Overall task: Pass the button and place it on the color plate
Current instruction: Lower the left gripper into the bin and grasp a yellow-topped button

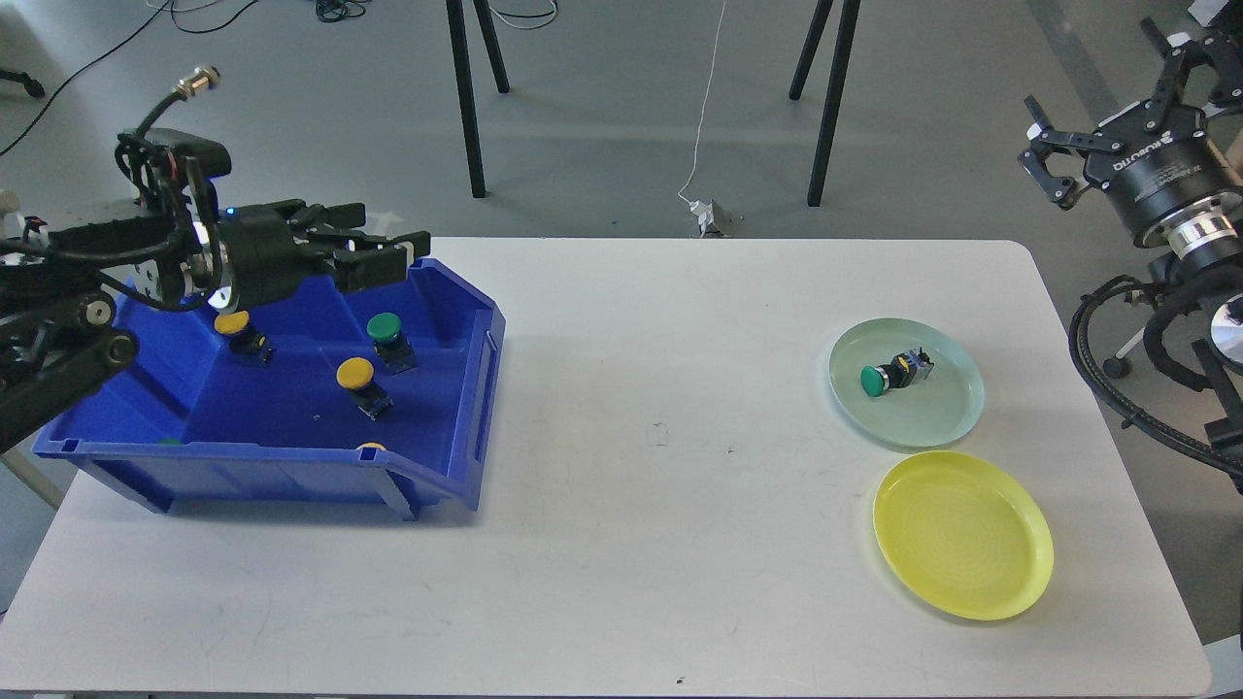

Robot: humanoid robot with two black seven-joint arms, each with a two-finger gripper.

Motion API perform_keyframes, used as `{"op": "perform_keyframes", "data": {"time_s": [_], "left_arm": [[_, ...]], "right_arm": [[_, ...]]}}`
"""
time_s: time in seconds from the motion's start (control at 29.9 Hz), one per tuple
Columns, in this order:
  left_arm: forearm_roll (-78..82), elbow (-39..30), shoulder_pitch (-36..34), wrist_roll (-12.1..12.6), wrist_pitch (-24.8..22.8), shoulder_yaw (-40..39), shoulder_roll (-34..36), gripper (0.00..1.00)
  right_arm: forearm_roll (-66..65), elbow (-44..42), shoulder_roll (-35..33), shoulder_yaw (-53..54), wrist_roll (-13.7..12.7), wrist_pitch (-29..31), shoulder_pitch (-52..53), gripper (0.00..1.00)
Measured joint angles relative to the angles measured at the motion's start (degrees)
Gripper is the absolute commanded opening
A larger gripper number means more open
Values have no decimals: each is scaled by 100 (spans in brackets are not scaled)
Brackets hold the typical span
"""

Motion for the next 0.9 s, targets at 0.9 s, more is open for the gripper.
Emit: {"op": "perform_keyframes", "data": {"time_s": [0.9], "left_arm": [[683, 1719, 205, -32, 26, 907, -1006, 68]], "right_arm": [[-7, 22, 154, -47, 15, -1, -16, 98]]}}
